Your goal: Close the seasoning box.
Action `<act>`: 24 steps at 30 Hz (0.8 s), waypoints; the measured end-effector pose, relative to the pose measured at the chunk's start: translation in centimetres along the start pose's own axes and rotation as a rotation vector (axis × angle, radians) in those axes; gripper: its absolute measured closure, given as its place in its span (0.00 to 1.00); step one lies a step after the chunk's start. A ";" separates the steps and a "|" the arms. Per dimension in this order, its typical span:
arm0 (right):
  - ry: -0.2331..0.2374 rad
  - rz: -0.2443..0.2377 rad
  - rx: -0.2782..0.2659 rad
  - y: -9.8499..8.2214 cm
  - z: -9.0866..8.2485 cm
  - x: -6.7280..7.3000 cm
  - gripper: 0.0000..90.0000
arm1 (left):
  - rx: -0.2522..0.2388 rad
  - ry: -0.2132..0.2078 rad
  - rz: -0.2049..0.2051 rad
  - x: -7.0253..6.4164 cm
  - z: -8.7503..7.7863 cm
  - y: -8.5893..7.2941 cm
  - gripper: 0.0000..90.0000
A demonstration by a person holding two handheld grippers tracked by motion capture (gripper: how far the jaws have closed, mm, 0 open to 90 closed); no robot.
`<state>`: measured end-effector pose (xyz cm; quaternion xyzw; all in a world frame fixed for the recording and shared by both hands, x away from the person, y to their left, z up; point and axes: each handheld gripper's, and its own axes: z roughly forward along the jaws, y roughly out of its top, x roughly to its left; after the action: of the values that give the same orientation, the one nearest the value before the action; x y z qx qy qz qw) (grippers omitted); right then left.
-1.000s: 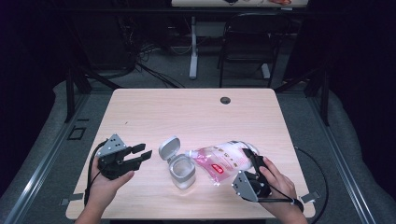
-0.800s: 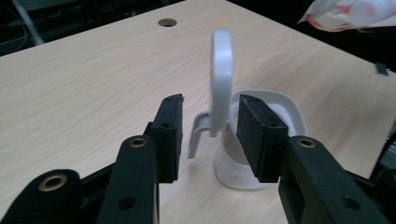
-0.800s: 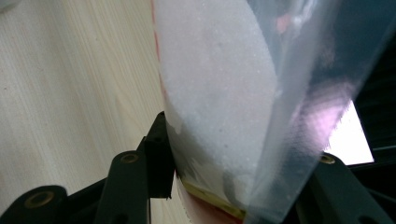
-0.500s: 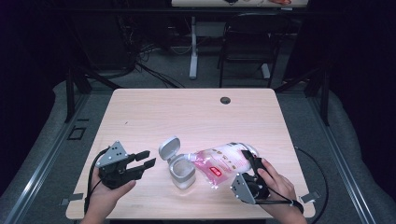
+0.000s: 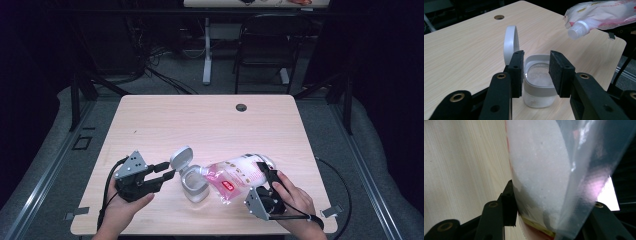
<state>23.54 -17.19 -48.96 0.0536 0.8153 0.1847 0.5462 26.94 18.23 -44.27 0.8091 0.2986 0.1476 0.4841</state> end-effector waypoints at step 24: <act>-0.023 -0.052 0.029 0.6 0.5 0.8 0.58 | -0.009 -0.031 0.048 -2.2 2.9 2.0 0.92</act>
<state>23.58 -16.30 -49.59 0.0428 0.8127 0.1579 0.5592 27.44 14.19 -43.86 0.8160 0.2709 0.1480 0.4888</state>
